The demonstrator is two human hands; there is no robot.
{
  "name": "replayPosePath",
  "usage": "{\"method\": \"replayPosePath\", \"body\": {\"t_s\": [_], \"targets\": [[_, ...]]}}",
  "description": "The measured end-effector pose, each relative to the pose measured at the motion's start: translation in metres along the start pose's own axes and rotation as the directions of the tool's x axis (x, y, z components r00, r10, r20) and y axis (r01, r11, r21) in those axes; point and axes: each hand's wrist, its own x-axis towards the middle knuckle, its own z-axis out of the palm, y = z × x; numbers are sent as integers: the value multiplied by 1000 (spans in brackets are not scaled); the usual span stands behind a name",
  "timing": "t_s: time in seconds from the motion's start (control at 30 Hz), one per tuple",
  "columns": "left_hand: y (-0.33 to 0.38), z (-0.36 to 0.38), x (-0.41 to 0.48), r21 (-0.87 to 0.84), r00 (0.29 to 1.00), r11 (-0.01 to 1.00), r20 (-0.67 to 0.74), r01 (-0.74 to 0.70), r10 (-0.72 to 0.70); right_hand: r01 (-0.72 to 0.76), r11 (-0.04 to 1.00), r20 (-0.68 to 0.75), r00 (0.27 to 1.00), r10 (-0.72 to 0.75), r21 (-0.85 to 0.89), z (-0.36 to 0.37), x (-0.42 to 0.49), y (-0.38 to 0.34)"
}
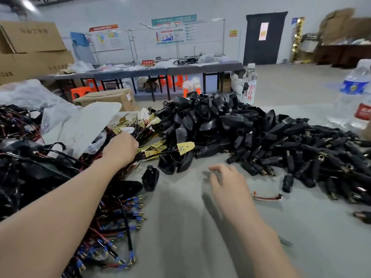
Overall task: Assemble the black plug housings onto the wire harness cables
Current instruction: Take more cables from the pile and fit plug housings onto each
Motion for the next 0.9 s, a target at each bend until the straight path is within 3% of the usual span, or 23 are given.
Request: {"method": "replayPosePath", "body": {"t_s": [0.13,0.2,0.23,0.27,0.33,0.4,0.47,0.53,0.63,0.7,0.8,0.9], "targets": [[31,-48,4,-234,990,966,-118,-108,82,30,999,51,998,-31,36,7,-4,-7],[48,-78,6,-439,985,891,-166,-117,47,61,998,71,996,-62,28,12,-5,-13],[55,-92,5,-609,989,787,-148,-95,5,69,997,91,993,-71,30,16,-6,-18],[60,-105,3,-782,994,622,-97,-45,-49,73,997,119,990,-77,36,19,-7,-23],[66,-123,-12,-976,992,202,60,81,-107,81,995,183,979,-89,50,27,-10,-36],[65,-125,-35,-974,981,-142,185,175,-62,88,994,237,966,-100,60,36,-15,-47],[58,-116,-55,-915,970,-330,245,231,0,65,995,246,966,-81,74,44,-16,-55],[47,-105,-71,-888,957,-361,285,283,48,24,995,232,972,-46,96,50,-12,-64],[33,-97,-85,-941,962,-202,270,270,27,-42,997,288,957,24,57,61,1,-84],[24,-96,-90,-954,971,-182,240,238,13,-42,998,334,941,52,-37,67,12,-96],[17,-97,-100,-950,983,-257,181,180,19,-18,995,447,892,62,-101,68,27,-106],[17,-94,-113,-933,990,-332,138,139,27,-157,986,582,807,100,48,58,25,-106]]}}
